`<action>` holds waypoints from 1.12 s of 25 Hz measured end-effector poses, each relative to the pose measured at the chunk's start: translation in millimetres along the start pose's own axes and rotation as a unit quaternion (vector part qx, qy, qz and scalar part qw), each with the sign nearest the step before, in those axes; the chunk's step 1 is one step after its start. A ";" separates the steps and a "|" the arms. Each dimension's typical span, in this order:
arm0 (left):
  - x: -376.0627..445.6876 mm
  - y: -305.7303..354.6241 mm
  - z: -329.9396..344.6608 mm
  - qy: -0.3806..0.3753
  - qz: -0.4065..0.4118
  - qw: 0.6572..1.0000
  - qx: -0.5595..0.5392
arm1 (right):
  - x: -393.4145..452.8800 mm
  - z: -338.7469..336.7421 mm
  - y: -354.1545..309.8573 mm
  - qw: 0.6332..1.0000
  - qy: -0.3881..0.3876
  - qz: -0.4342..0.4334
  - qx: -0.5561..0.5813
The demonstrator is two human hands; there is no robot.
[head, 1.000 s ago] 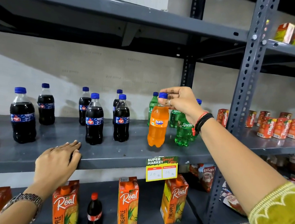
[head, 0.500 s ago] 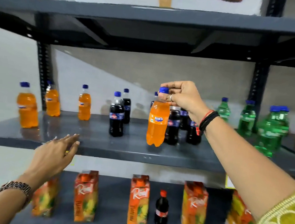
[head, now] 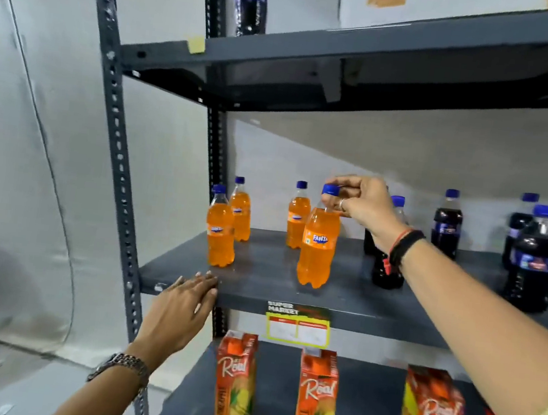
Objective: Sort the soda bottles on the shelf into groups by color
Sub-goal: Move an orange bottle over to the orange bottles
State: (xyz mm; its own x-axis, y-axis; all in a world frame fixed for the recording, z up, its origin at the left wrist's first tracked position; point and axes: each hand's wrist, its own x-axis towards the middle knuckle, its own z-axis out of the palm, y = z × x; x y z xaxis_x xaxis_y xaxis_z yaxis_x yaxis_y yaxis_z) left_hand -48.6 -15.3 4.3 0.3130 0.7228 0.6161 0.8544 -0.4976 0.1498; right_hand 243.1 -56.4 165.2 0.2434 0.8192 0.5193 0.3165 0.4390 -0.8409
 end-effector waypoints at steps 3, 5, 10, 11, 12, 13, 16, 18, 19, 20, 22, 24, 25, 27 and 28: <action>13.0 -24.8 7.6 -0.013 0.002 1.000 0.006 | 14.3 36.2 18.2 0.999 0.011 0.001 -0.031; 16.9 -29.0 15.9 0.001 -0.006 1.000 -0.001 | 23.8 49.7 25.5 0.998 0.026 0.001 -0.059; 19.3 -24.3 27.5 0.056 -0.029 0.998 -0.021 | 38.1 63.4 37.6 0.997 0.048 -0.014 -0.065; 20.7 -26.1 27.4 0.053 -0.021 0.998 -0.021 | 38.9 65.9 39.9 0.996 0.048 -0.017 -0.070; 22.0 -28.7 27.5 0.047 -0.010 0.999 -0.021 | 39.2 67.7 41.3 0.996 0.046 -0.019 -0.074; 23.2 -31.8 27.3 0.038 0.001 0.999 -0.022 | 39.1 68.9 42.4 0.996 0.046 -0.023 -0.077; 33.3 -38.5 25.1 0.010 -0.019 0.999 -0.051 | 35.9 67.7 45.6 0.996 0.057 -0.027 -0.062; 50.0 -41.9 24.2 -0.041 -0.078 0.995 -0.053 | 28.9 62.7 52.2 0.998 0.024 0.011 -0.058; 61.6 -43.8 23.1 -0.093 -0.106 0.987 -0.080 | 23.4 60.5 58.4 0.995 -0.016 0.048 -0.086; 73.5 -45.7 21.3 -0.148 -0.126 0.969 -0.153 | 16.6 59.6 65.9 0.985 -0.063 0.087 -0.132; 94.2 -46.4 18.8 -0.200 -0.154 0.904 -0.346 | 2.2 61.1 80.6 0.963 -0.113 0.136 -0.201; 105.8 -46.0 18.6 -0.180 -0.190 0.875 -0.408 | -5.3 66.0 91.6 0.963 -0.079 0.144 -0.214; 108.6 -46.2 20.8 -0.166 -0.202 0.877 -0.404 | -6.9 69.3 94.7 0.964 -0.055 0.141 -0.219; 111.0 -47.1 26.0 -0.149 -0.209 0.885 -0.389 | -6.9 76.1 98.1 0.965 -0.024 0.134 -0.226; 111.4 -47.2 27.5 -0.146 -0.211 0.886 -0.386 | -7.1 78.8 99.7 0.967 -0.015 0.131 -0.219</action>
State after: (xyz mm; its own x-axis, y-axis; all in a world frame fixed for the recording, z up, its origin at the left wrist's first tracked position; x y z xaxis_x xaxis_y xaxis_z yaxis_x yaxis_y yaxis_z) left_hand -42.6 102.0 44.6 0.2228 0.9599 0.1701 0.4176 -0.2517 0.8731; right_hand 200.7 10.7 65.6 0.3425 0.8948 0.2866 0.6072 0.0220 -0.7942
